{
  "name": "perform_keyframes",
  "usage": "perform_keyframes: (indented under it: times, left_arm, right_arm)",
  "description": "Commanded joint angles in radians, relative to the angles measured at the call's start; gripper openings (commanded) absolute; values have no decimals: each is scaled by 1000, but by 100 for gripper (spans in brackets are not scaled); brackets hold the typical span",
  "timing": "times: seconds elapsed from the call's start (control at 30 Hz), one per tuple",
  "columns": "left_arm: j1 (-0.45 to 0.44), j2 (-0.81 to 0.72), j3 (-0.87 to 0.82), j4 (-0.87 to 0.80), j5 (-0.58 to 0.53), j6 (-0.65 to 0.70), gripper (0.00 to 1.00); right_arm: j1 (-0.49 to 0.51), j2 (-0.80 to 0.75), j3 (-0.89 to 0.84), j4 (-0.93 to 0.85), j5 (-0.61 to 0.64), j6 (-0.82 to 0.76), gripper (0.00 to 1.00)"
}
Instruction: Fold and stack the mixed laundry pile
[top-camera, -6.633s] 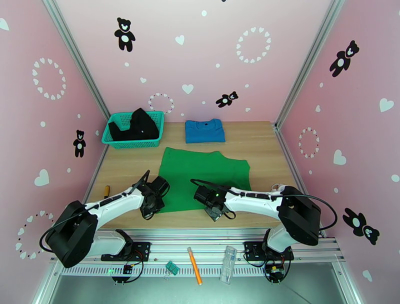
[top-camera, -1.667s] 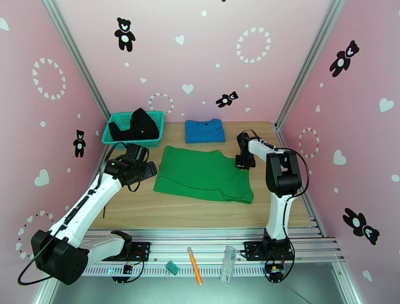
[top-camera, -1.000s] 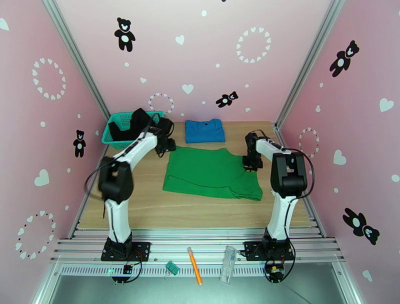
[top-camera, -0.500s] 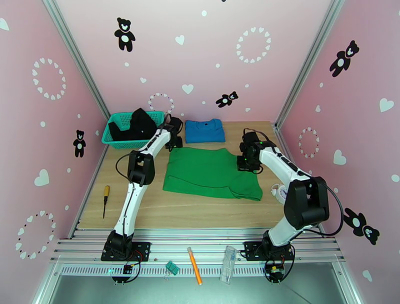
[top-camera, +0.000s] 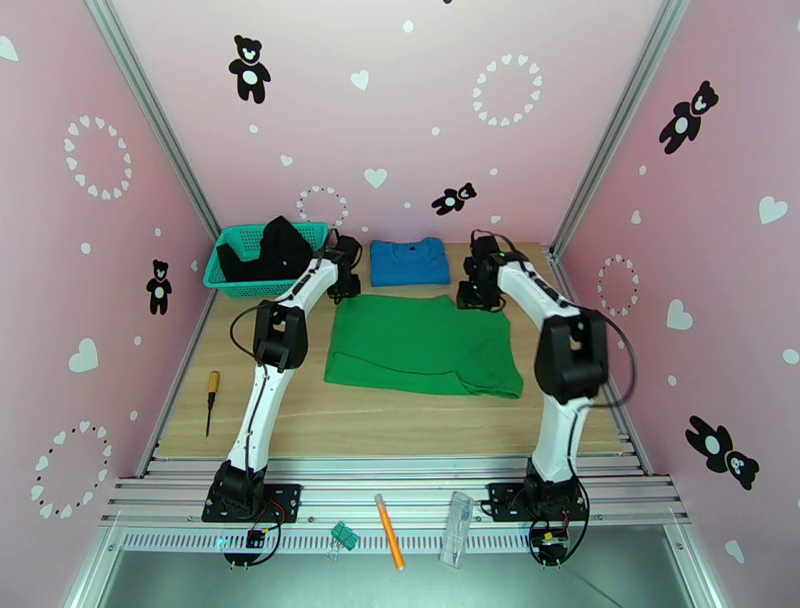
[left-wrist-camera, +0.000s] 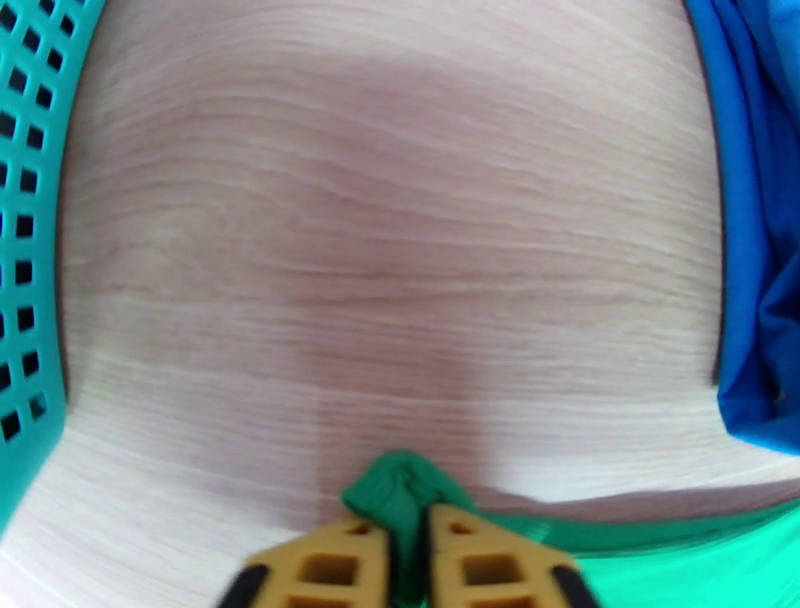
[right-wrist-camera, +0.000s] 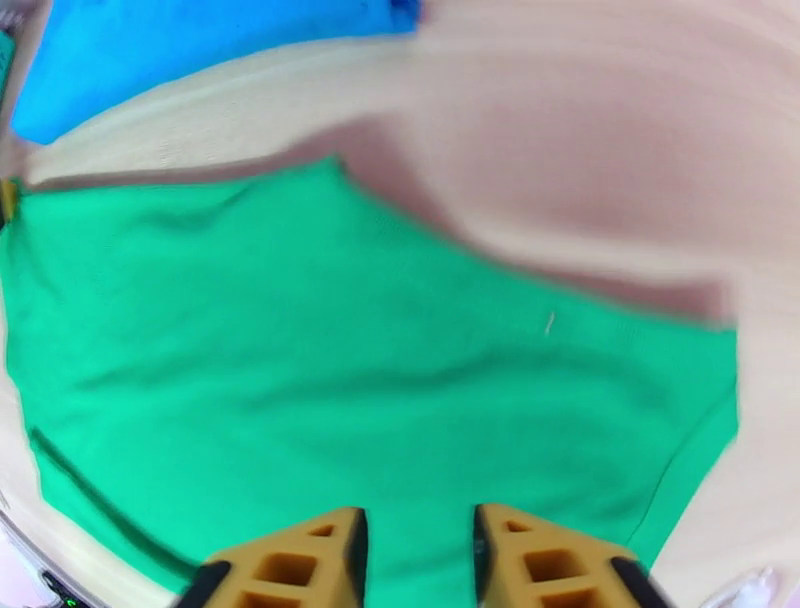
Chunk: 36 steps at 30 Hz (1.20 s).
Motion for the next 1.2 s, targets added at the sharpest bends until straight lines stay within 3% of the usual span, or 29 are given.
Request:
perform_keyframes:
  times: [0.0, 0.17, 0.37, 0.73, 0.9, 1.07, 1.17]
  left_arm:
    - [-7, 26, -43, 23, 64, 7, 5]
    - [-7, 25, -55, 31, 76, 6, 0]
    - [-7, 16, -67, 34, 69, 9, 0]
    - [-7, 14, -77, 35, 59, 14, 0]
    - [-7, 10, -76, 37, 58, 15, 0]
    - [-7, -12, -93, 51, 55, 5, 0]
    - [-7, -53, -133, 84, 63, -7, 0]
  right_arm:
    - [4, 136, 144, -29, -8, -40, 44]
    - [5, 277, 301, 16, -127, -12, 45]
    - [8, 343, 357, 51, -188, 38, 46]
    - [12, 438, 434, -4, -168, 76, 42]
    - [12, 442, 426, -27, -175, 72, 28]
    - [13, 408, 396, -18, -178, 70, 0]
    - [13, 374, 383, -11, -166, 72, 0]
